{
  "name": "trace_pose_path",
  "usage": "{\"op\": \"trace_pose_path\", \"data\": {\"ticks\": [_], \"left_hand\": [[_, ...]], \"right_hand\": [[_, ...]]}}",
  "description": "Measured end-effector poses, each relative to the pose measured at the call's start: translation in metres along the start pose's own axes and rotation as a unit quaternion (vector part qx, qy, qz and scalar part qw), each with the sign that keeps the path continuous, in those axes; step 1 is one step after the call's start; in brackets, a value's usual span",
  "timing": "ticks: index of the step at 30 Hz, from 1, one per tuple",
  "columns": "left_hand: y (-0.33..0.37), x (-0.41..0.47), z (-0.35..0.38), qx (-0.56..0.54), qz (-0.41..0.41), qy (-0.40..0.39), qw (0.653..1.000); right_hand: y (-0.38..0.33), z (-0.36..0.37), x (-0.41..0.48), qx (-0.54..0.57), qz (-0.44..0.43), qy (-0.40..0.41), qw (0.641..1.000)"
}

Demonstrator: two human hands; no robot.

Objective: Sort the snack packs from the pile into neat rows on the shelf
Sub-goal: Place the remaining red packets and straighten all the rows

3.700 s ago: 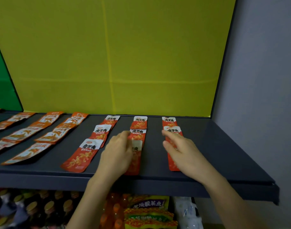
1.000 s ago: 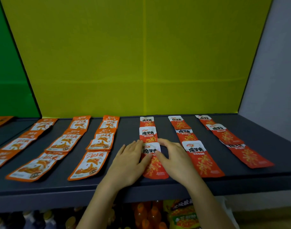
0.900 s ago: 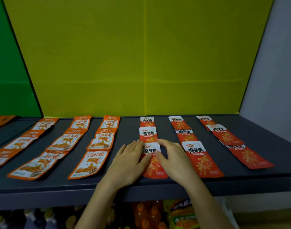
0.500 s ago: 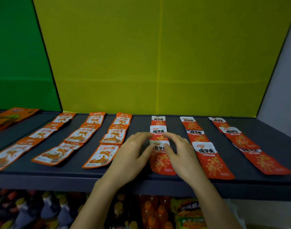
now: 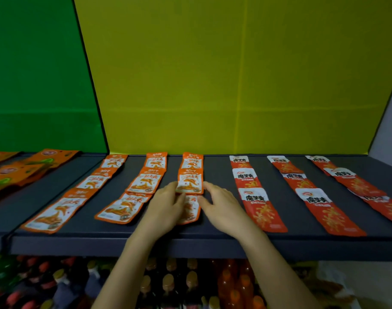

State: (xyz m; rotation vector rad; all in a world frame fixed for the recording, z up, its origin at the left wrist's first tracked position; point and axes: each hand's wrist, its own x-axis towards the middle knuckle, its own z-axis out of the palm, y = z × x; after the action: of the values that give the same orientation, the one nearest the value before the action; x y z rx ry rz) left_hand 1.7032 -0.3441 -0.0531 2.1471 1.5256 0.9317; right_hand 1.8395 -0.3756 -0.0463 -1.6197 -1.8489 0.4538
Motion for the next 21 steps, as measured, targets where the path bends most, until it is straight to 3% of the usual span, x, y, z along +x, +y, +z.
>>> {"op": "trace_pose_path", "data": {"ticks": [15, 21], "left_hand": [[-0.018, -0.005, 0.0, 0.054, 0.038, -0.005, 0.998], [-0.018, -0.003, 0.0, 0.042, 0.025, -0.034, 0.998]], "right_hand": [[-0.011, 0.013, 0.0, -0.059, 0.042, 0.018, 0.997], [-0.013, 0.013, -0.001, -0.009, 0.056, 0.025, 0.998]]}}
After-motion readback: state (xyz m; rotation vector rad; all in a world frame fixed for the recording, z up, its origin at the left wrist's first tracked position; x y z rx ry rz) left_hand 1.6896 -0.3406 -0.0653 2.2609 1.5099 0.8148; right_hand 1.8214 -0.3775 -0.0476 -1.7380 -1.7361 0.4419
